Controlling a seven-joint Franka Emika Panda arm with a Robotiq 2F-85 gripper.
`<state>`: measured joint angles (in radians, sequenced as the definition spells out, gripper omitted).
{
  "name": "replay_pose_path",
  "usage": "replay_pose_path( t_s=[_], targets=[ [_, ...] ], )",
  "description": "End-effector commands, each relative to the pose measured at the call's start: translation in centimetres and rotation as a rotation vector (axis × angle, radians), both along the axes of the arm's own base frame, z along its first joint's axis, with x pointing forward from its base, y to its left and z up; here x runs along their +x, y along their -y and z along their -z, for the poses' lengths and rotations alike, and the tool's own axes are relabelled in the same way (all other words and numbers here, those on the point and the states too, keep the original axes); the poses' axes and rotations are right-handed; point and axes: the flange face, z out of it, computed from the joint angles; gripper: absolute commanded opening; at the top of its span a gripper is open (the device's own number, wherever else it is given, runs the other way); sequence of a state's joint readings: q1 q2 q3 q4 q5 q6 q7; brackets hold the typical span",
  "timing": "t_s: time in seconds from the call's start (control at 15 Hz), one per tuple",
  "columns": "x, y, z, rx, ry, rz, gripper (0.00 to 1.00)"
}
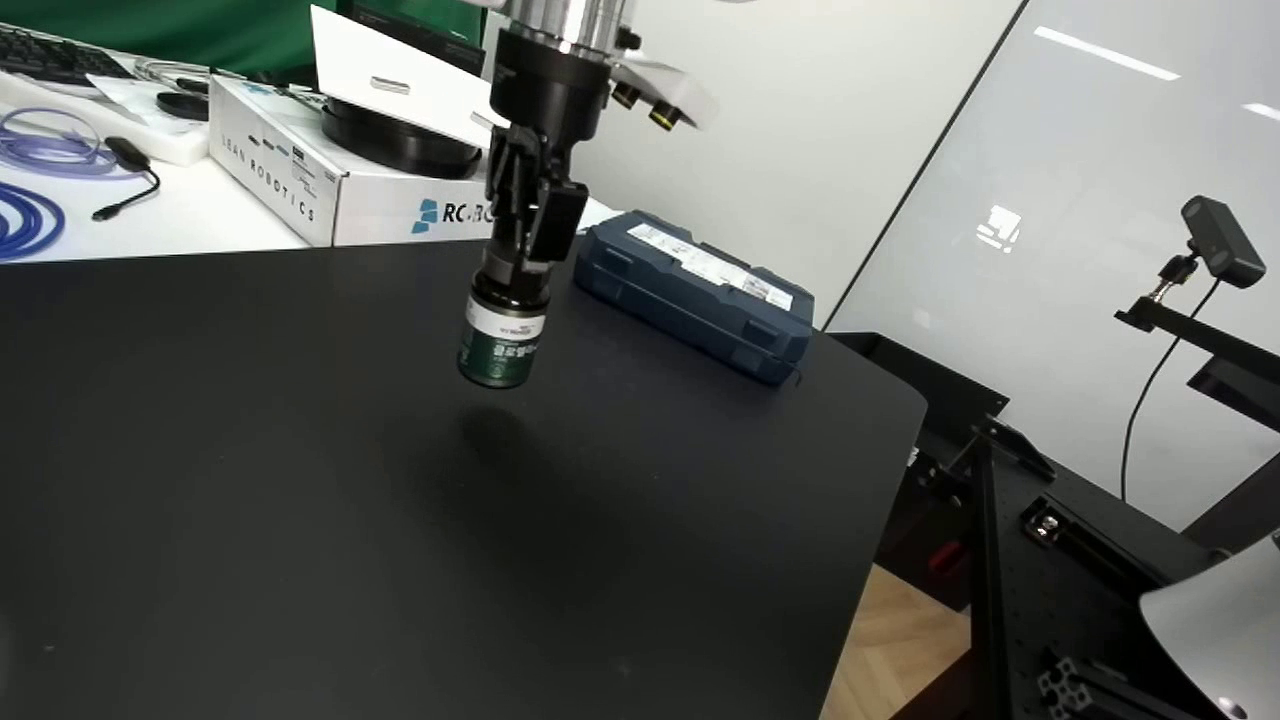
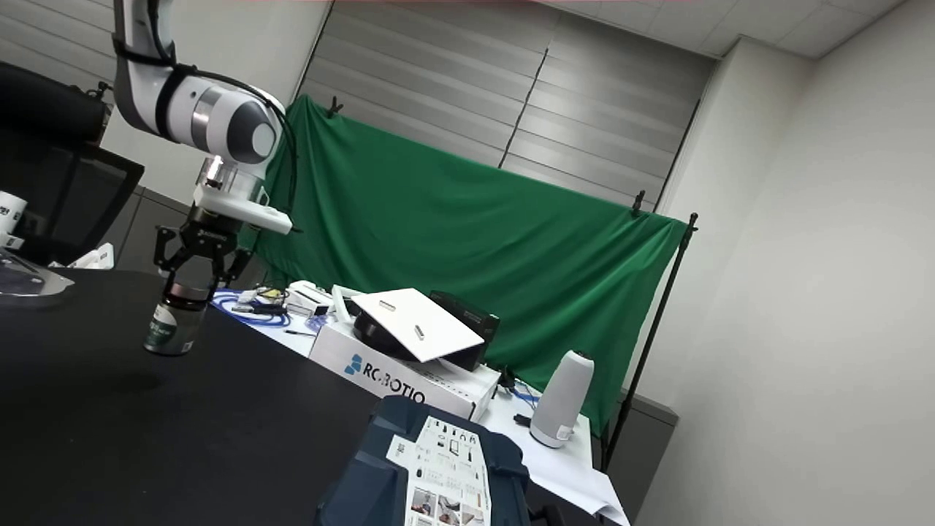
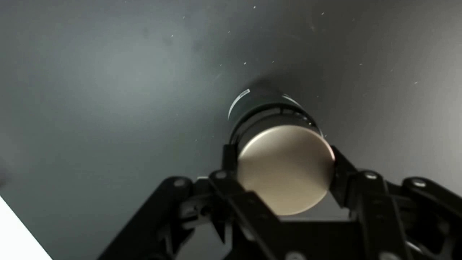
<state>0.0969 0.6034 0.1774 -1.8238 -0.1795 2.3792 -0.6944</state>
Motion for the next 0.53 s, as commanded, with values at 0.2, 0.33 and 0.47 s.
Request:
replay_pose_path(
  t_s=[0.2,0.33,0.47],
  targets=[
    [-7.2,6.2,-5.9,-0.035,0.075,0.034,0.36],
    [-7.9,9.9,-6.9,-0.039,0.096,0.088,0.36],
    [-8.5,14.1,-7.6,-0.049,0.11,0.152,0.36]
  ],
)
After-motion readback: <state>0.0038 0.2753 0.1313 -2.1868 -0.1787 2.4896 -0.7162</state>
